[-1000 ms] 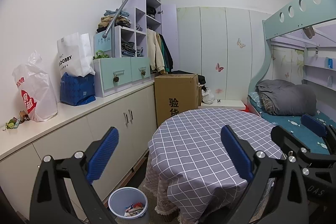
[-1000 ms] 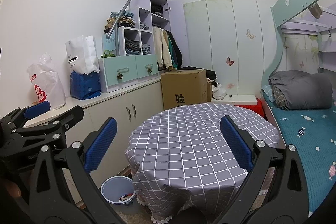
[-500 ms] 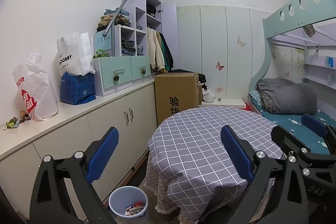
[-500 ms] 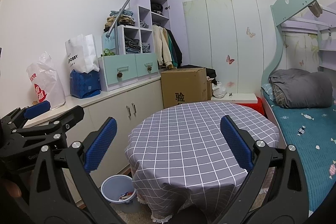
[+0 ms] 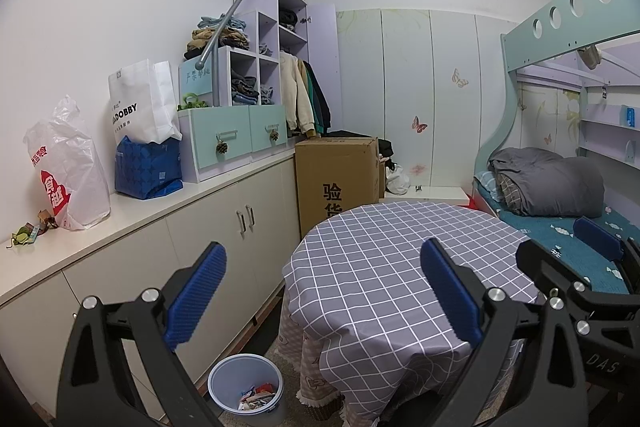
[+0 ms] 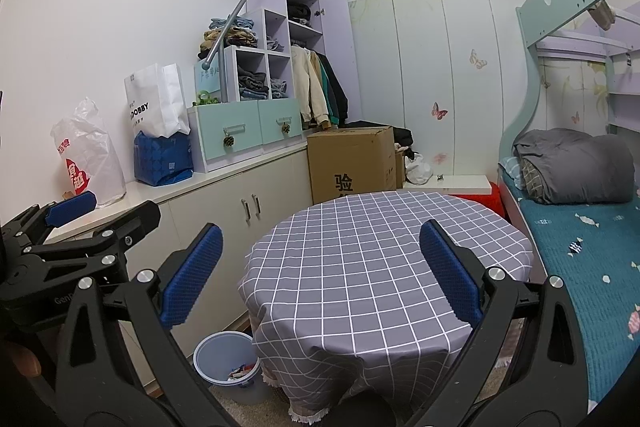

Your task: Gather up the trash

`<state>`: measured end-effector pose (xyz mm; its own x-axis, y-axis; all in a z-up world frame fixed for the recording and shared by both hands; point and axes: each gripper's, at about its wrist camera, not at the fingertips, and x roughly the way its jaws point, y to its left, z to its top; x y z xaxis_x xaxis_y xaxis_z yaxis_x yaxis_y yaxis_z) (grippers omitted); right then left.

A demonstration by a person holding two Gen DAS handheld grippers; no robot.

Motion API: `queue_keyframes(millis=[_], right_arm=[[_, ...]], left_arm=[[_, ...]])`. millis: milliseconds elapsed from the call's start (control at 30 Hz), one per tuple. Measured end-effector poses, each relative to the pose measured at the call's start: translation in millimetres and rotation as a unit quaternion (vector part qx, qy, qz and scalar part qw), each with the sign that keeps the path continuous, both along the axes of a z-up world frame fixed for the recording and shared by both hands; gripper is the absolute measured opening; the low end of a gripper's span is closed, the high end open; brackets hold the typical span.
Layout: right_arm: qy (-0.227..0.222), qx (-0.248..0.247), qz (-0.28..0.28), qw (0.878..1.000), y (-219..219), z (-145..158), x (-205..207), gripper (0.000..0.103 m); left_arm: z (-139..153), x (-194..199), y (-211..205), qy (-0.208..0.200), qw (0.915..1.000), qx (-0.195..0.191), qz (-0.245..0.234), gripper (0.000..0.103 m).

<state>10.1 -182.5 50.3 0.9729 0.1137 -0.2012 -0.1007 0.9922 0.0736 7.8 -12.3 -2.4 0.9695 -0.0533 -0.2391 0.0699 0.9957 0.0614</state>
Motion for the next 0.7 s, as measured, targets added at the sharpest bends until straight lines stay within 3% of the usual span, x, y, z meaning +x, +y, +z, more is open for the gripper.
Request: queue_keyframes(millis=[700], right_arm=[[0.002, -0.001, 0.0, 1.0, 2.4, -2.4, -0.7, 0.097]], left_arm=[[-1.5, 3.1, 5.6, 0.001, 1.0, 0.001, -0.001, 0.096]])
